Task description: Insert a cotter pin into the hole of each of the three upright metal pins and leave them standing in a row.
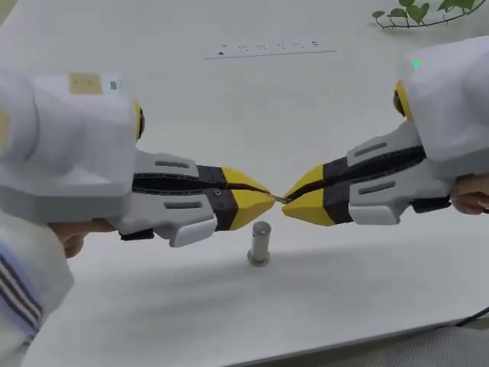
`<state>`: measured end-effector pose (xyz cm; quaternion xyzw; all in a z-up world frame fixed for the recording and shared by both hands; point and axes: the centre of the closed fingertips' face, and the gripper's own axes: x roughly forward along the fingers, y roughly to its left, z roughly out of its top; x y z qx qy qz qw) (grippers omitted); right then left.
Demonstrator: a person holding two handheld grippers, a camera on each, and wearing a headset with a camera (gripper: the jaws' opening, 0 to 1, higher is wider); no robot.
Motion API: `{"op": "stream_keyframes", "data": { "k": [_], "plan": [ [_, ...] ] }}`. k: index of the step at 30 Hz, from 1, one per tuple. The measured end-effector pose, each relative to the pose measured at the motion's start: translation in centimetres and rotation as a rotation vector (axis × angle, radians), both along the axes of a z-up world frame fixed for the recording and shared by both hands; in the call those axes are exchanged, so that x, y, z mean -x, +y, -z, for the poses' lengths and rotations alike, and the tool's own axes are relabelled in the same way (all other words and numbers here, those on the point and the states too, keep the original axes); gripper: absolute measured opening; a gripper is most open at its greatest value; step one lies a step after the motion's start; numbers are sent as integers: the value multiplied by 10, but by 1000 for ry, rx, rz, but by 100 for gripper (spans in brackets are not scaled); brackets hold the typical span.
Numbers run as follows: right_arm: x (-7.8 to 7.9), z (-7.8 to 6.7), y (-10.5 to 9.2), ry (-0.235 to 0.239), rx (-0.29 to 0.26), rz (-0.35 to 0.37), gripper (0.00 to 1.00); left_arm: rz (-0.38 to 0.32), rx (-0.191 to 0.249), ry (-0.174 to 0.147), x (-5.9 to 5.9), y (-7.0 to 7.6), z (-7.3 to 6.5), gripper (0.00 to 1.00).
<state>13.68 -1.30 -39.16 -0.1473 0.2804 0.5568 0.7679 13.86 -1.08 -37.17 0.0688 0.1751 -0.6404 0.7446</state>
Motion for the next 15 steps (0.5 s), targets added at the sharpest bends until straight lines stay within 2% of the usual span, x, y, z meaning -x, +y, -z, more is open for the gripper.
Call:
{"op": "stream_keyframes", "data": {
  "k": [6,9,15],
  "plan": [
    [7,1,0,-15,30,-37,0,38,-56,-42,6,2,10,0],
    [9,2,-2,-33,56,-74,0,50,-66,-45,8,3,13,0],
    [6,3,-4,-65,80,-82,0,33,-84,-49,5,3,16,0]
  ]
}}
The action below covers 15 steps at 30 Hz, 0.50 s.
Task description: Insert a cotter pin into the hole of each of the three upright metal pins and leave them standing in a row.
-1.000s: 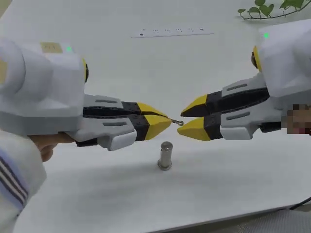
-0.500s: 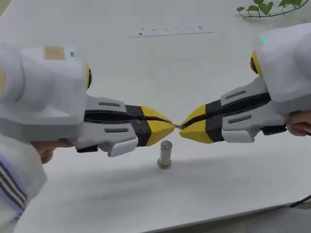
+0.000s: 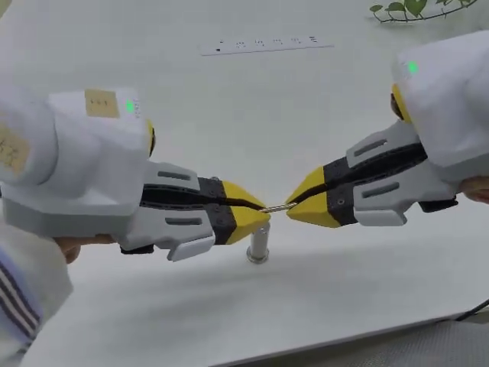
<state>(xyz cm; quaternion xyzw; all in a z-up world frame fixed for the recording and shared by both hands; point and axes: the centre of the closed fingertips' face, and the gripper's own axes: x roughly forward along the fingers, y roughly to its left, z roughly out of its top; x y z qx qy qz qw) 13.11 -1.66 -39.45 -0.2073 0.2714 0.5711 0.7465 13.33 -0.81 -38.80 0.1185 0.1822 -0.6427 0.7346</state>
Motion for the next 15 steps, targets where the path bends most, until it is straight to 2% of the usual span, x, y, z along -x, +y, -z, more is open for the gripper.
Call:
{"op": "stream_keyframes", "data": {
  "k": [4,7,10,15],
  "plan": [
    [3,-1,3,0,-7,0,0,-18,-5,-10,-5,2,1,1],
    [1,0,1,-8,-10,6,0,-39,-15,-23,-11,4,3,10],
    [-2,3,-7,0,-10,19,0,-37,-26,-18,-11,3,6,18],
    [-6,11,-21,1,21,40,0,-29,-57,-8,-10,1,15,22]
  ]
}}
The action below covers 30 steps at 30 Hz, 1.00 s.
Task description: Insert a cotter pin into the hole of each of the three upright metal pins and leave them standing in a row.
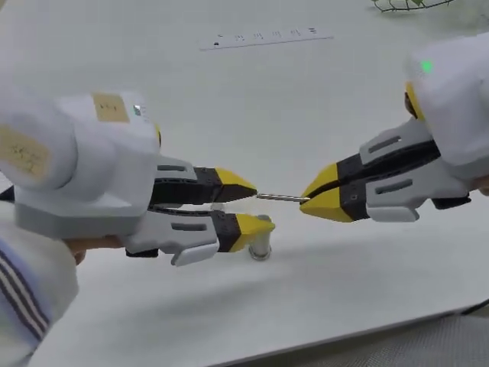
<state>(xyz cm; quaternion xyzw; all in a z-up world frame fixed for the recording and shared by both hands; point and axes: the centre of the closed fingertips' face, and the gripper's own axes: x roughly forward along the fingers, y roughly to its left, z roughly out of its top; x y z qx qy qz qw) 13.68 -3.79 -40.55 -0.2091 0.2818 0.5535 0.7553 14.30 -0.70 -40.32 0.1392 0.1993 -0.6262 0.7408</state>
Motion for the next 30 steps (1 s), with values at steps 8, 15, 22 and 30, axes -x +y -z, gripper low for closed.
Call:
{"op": "stream_keyframes", "data": {
  "k": [8,15,22,30],
  "plan": [
    [1,19,-17,18,52,4,0,12,-75,9,4,-7,18,23],
    [4,33,-19,43,75,-14,0,-30,-103,0,1,-9,25,19],
    [2,39,-14,54,73,-37,0,-40,-141,-23,1,-7,31,16],
    [-1,42,-9,58,76,-57,0,-52,-161,-39,-2,-4,33,10]
  ]
}}
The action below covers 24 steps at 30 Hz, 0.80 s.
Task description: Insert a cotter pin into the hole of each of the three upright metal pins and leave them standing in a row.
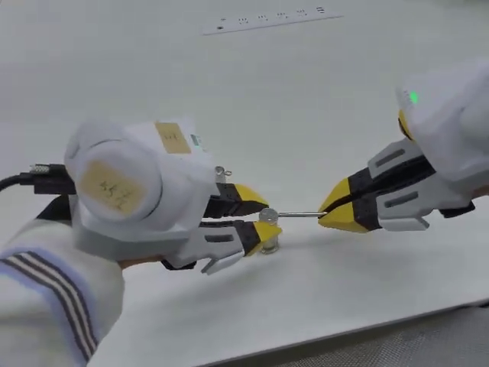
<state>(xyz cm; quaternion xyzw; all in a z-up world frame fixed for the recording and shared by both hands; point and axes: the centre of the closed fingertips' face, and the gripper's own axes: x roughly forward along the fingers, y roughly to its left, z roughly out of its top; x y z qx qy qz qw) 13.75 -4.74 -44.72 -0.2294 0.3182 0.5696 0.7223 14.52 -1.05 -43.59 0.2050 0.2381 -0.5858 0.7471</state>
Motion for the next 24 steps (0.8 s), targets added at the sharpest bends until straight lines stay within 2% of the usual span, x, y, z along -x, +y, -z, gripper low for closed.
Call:
{"op": "stream_keyframes", "data": {
  "k": [4,14,17,18,21,24],
  "plan": [
    [0,1,1,-4,11,-8,0,13,2,-11,0,-1,0,10],
    [-6,3,0,-26,46,-33,0,13,13,1,0,-2,0,9],
    [-8,4,-1,-62,70,-84,0,19,15,-3,0,-2,-1,9],
    [-7,4,0,-94,79,-135,0,22,14,-4,0,-2,-1,9],
    [-7,3,1,-81,74,-132,0,29,13,-4,0,-2,-1,9],
    [-8,1,2,-97,77,-155,0,37,11,-9,0,-3,0,9]
  ]
}}
